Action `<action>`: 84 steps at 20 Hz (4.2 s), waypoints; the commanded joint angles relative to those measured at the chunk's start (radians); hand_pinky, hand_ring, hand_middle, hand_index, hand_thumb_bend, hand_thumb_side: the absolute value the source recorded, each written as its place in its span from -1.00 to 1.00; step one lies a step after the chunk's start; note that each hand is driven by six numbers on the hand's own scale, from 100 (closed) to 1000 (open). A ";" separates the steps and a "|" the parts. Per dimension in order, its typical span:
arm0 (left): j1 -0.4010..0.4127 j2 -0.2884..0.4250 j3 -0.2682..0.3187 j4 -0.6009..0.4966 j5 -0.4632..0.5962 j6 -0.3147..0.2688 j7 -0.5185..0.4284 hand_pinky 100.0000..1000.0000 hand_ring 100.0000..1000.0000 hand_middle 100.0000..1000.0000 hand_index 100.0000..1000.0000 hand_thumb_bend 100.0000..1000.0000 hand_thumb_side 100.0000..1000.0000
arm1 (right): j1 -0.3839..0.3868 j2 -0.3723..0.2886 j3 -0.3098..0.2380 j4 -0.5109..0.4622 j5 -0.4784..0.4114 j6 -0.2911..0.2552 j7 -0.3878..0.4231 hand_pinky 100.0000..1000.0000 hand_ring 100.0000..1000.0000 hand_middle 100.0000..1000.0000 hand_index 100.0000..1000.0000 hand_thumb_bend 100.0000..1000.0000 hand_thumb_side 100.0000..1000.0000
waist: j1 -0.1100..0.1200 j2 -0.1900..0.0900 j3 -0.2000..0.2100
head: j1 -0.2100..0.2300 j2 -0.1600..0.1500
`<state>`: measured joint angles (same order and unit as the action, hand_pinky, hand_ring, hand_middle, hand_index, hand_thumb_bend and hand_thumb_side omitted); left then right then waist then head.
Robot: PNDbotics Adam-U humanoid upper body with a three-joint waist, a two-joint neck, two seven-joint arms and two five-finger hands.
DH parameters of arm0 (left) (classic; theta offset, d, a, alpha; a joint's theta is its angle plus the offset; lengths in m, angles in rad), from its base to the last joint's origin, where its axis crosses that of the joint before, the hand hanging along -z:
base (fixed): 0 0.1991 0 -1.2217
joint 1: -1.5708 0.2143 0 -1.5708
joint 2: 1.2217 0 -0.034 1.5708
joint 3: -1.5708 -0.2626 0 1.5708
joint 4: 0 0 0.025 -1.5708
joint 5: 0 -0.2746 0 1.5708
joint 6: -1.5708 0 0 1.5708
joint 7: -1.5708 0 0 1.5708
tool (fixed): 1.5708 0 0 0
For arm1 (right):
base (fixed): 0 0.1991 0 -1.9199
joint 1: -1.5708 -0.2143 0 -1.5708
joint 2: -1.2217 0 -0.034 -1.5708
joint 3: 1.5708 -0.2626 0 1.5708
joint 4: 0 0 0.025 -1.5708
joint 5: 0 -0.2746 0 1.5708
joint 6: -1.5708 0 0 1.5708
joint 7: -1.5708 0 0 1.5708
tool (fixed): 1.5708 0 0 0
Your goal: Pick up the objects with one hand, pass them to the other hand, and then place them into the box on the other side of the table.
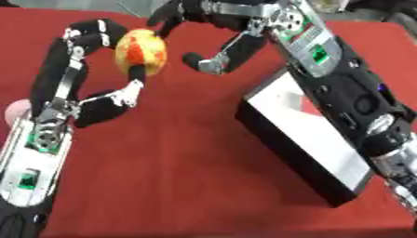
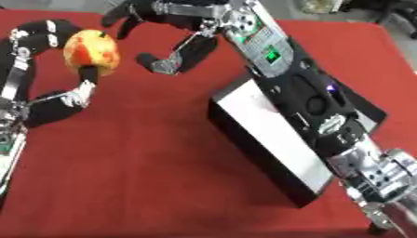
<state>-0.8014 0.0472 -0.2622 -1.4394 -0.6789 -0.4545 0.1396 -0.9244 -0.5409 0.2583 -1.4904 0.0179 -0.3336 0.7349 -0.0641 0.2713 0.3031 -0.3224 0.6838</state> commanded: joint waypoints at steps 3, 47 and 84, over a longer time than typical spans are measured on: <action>-0.016 -0.013 -0.010 -0.022 -0.025 -0.019 0.021 0.68 0.37 -0.02 0.00 -1.00 -0.58 | -0.023 -0.009 -0.011 0.011 0.040 -0.006 -0.037 0.97 0.65 0.77 0.92 -1.00 -0.94 | -0.003 -0.007 0.004 | -0.016 -0.009; -0.027 -0.059 -0.021 0.034 -0.124 -0.031 0.132 0.65 0.36 -0.04 0.00 -1.00 -0.64 | -0.011 -0.001 0.018 -0.057 -0.035 0.123 0.172 1.00 0.73 0.65 0.72 -1.00 -0.27 | -0.008 0.013 0.006 | -0.006 -0.009; -0.017 -0.071 -0.021 0.089 -0.109 0.078 0.177 0.86 0.47 0.14 0.54 -0.11 -0.10 | 0.009 -0.031 0.000 -0.125 -0.291 0.338 0.056 0.77 0.02 -0.35 -0.39 -1.00 -0.85 | 0.005 0.002 -0.023 | -0.015 0.003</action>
<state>-0.8080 -0.0322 -0.2921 -1.3457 -0.7919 -0.3954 0.3158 -0.8987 -0.5480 0.2723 -1.5783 -0.2527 0.0066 0.7977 -0.0638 0.2923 0.2815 -0.3366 0.6847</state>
